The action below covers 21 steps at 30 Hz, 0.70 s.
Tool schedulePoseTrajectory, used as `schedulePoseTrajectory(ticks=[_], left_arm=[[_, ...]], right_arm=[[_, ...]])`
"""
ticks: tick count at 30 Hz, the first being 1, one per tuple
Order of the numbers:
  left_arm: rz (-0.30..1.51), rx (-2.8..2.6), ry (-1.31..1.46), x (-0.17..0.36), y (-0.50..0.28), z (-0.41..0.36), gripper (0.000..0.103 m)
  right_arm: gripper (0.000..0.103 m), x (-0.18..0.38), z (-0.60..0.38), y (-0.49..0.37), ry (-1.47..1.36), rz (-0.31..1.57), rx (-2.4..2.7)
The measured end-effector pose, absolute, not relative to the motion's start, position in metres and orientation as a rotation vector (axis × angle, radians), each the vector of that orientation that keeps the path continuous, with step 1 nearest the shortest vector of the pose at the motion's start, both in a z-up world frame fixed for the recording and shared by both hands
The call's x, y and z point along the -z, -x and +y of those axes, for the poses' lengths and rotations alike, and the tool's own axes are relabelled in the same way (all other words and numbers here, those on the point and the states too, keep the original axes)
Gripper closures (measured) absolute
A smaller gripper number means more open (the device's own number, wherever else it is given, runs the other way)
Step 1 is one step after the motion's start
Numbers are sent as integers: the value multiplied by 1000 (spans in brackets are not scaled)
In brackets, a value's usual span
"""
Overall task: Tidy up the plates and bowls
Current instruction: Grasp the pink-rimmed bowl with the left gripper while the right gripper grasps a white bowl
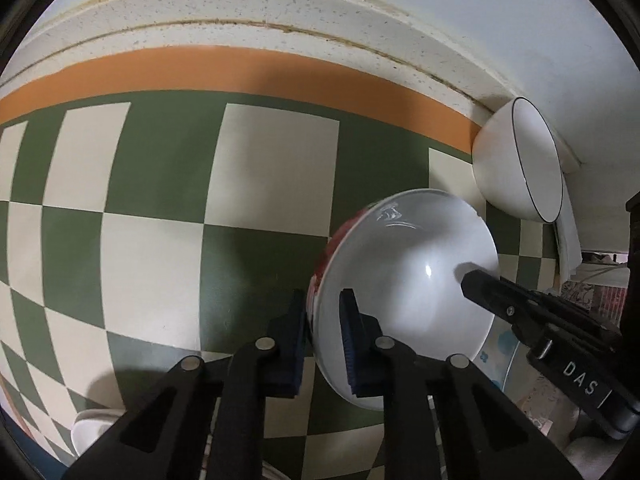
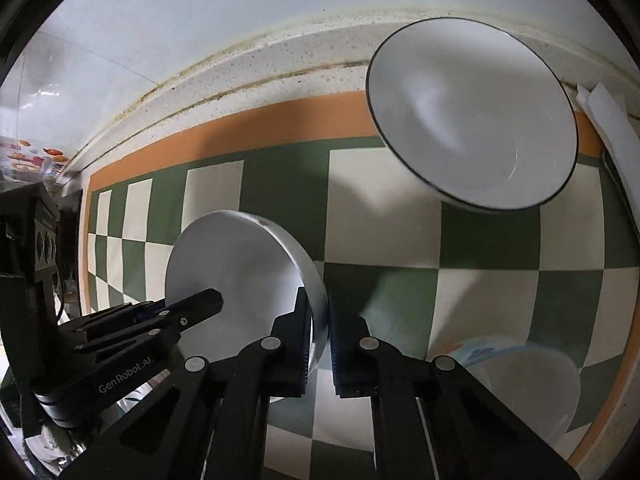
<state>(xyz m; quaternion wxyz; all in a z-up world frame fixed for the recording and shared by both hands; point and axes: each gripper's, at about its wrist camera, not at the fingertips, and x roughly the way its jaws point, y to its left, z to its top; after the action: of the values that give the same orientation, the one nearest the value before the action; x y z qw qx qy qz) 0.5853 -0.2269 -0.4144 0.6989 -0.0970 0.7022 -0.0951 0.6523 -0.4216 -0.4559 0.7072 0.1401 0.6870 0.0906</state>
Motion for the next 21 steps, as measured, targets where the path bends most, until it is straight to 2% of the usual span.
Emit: schedulePoseTrajectory(ticks=[7, 14, 21], left_arm=[[1509, 258, 179, 372, -567, -237, 89], [1478, 341, 130, 328, -513, -253, 89], [1535, 413, 80, 343, -460, -276, 89]], right_arm=[[94, 414, -430, -622, -346, 1471, -203], [94, 371, -452, -550, -401, 1434, -193], [94, 377, -480, -473, -477, 1464, -110]])
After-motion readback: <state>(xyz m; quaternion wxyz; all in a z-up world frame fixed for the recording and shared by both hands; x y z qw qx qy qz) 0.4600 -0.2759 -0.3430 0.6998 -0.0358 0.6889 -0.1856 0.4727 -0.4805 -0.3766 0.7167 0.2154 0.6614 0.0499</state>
